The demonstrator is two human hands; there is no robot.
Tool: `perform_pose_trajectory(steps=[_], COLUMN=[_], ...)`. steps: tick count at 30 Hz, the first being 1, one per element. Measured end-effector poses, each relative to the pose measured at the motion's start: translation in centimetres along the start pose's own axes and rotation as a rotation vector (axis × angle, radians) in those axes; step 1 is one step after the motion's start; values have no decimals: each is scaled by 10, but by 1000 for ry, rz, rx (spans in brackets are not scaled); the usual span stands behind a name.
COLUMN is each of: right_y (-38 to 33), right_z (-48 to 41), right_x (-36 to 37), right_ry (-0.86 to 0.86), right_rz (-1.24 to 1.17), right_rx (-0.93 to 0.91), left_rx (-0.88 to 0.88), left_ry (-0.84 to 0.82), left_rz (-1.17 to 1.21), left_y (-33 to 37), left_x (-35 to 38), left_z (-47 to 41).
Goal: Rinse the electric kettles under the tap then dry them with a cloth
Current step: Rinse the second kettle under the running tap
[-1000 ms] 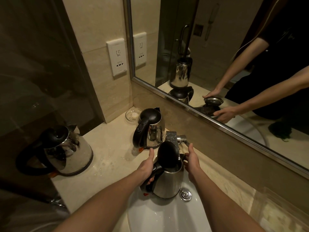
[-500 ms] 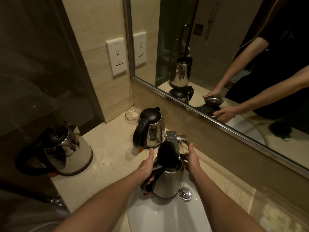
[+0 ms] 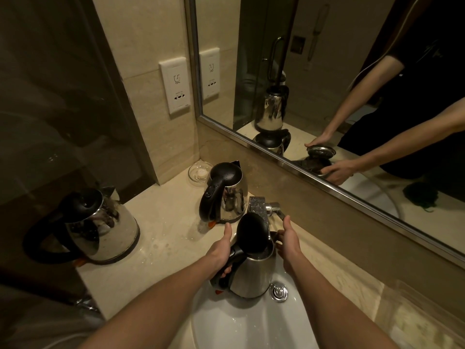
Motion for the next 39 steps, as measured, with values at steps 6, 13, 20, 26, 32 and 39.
perform_pose_trajectory(steps=[6, 13, 20, 26, 32, 39], right_y=[1, 3, 4, 5, 7, 10], right_z=[0, -3, -6, -11, -15, -21], right_x=[-1, -3, -4, -5, -4, -3], right_ry=[-7, 1, 1, -1, 11, 14], right_rz=[-4, -20, -30, -66, -77, -58], right_rx=[-1, -16, -28, -62, -75, -108], left_rx=[-1, -1, 4, 14, 1, -4], left_ry=[-7, -24, -26, -16, -3, 7], left_rz=[4, -2, -7, -3, -8, -9], left_y=[1, 0, -1, 0, -2, 2], left_x=[1, 2, 1, 0, -1, 0], left_z=[2, 3, 3, 3, 3, 8])
Point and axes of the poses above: each hand's wrist, its own z-axis away from the middle knuckle, its own x-axis out of the palm, y = z × x, the point moved 7 cm from there along -z, towards the middle knuckle, and after that the axes turned 12 degrees about -y, right-handed, at the moved point
